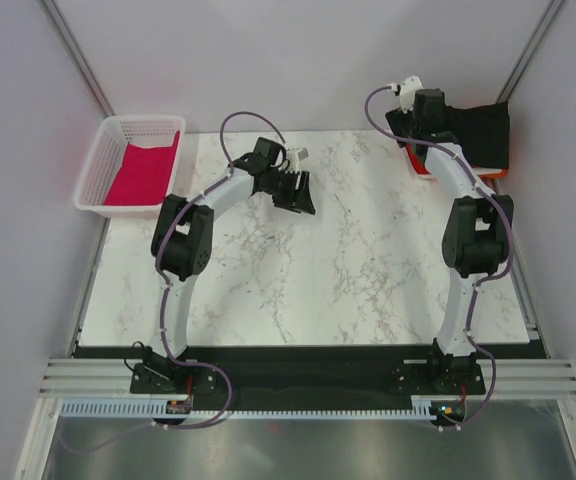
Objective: Fold and stack the t-shirts
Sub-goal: Neatly place the folded tshirt to the corner
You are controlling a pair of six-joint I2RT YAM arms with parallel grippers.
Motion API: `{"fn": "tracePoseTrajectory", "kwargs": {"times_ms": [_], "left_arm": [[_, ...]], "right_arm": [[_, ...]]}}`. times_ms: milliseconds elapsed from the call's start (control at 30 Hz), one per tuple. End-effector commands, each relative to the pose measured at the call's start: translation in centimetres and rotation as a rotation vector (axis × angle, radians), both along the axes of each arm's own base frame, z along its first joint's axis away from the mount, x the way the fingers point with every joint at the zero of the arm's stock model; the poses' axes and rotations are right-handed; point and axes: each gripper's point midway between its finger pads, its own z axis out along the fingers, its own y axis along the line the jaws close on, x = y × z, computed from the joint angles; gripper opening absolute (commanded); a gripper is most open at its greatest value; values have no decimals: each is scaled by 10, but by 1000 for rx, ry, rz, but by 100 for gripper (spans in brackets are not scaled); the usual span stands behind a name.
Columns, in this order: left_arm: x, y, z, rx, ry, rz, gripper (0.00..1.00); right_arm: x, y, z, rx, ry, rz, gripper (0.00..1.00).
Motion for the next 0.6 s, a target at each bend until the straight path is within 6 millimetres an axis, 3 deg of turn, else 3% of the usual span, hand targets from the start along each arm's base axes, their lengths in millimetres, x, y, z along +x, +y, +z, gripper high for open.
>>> {"fn": "tracePoseTrajectory", "kwargs": {"times_ms": [0, 67, 133, 167, 267, 300, 333, 367, 400, 433, 567], "left_arm": [[36, 14, 91, -8, -270, 38, 67], [53, 20, 125, -11, -367, 52, 100], [69, 34, 145, -1, -444, 73, 100], [78, 37, 161, -4, -493, 79, 100], [90, 50, 173, 34, -571, 78, 100], [94, 54, 170, 64, -581, 87, 100], [93, 56, 165, 80, -566, 94, 100], [93, 57, 163, 88, -562, 95, 100], [93, 57, 157, 95, -550, 89, 100], [94, 57, 157, 96, -544, 101, 100], [94, 58, 147, 109, -507, 140, 99]], "right_arm": [[-34, 82, 80, 134, -123, 254, 98], [-61, 120, 57, 256, -39, 378, 98], [-81, 132, 31, 310, 34, 414, 98], [-81, 124, 25, 344, 28, 331, 98], [-68, 90, 13, 383, 22, 232, 98], [-62, 81, 12, 437, 13, 202, 98], [-48, 57, 20, 467, -20, 160, 98], [-43, 50, 22, 496, -22, 146, 98], [-34, 24, 11, 537, -17, 90, 98], [-24, 13, 32, 539, -57, 74, 98], [4, -23, 43, 493, -97, -15, 98]]}}
